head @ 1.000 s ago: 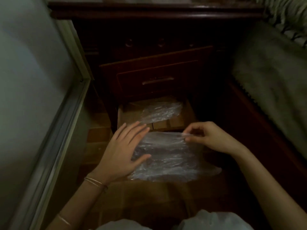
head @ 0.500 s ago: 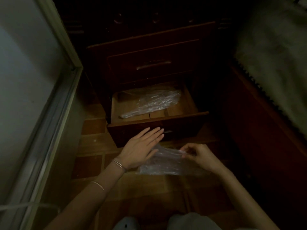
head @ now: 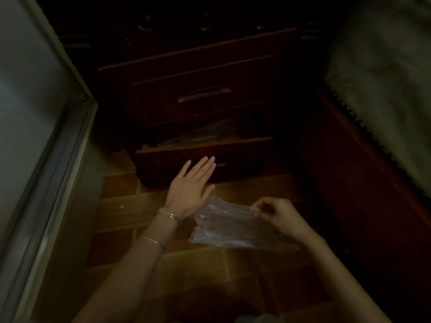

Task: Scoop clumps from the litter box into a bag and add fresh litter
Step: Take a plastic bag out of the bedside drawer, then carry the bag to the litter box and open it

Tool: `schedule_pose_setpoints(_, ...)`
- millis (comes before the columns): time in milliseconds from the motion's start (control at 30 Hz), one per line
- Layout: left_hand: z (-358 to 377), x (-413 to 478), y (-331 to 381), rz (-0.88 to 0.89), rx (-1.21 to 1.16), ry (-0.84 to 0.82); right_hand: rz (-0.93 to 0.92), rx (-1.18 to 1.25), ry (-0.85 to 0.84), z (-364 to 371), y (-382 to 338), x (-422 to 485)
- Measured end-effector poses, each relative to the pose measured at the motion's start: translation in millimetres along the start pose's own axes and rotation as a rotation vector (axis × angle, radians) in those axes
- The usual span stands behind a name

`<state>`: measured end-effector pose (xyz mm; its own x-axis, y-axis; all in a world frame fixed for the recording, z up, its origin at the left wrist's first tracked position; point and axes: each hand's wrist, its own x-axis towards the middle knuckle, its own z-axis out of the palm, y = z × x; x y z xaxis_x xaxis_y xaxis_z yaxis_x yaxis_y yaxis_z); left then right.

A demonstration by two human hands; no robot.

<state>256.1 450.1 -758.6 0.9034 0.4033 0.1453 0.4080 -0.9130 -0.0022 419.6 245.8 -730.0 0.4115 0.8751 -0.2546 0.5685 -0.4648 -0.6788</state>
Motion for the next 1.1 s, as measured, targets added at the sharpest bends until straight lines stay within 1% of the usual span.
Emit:
schedule_pose_setpoints(167,4,32,-22,0.009,0.037,-0.029,-0.039,-0.007,0.057,-11,-4,23)
schedule_pose_setpoints(400,7,53,-38,0.013,0.069,-0.055,-0.019,-0.009,0.087,-23,-10,48)
schedule_pose_setpoints(433,7,52,-36,0.006,0.057,-0.063,-0.013,-0.017,0.08,-26,-14,48)
schedule_pose_setpoints(500,-2,50,-28,-0.026,-0.041,-0.11,0.017,-0.019,0.056,-33,-23,45)
schedule_pose_setpoints(567,-19,43,-22,-0.039,-0.153,-0.231,0.059,0.0,0.035,-44,-35,34)
schedule_pose_setpoints(633,-51,29,-17,-0.029,-0.2,-0.281,0.097,0.013,-0.002,-61,-55,18)
schedule_pose_setpoints(767,-148,5,-8,0.02,-0.218,-0.222,0.193,0.053,-0.043,-110,-110,-21)
schedule_pose_setpoints(933,-296,-2,10,0.119,-0.27,-0.167,0.248,0.159,-0.028,-188,-197,-85)
schedule_pose_setpoints(1100,-442,16,28,0.23,-0.26,-0.135,0.267,0.214,0.022,-280,-280,-153)
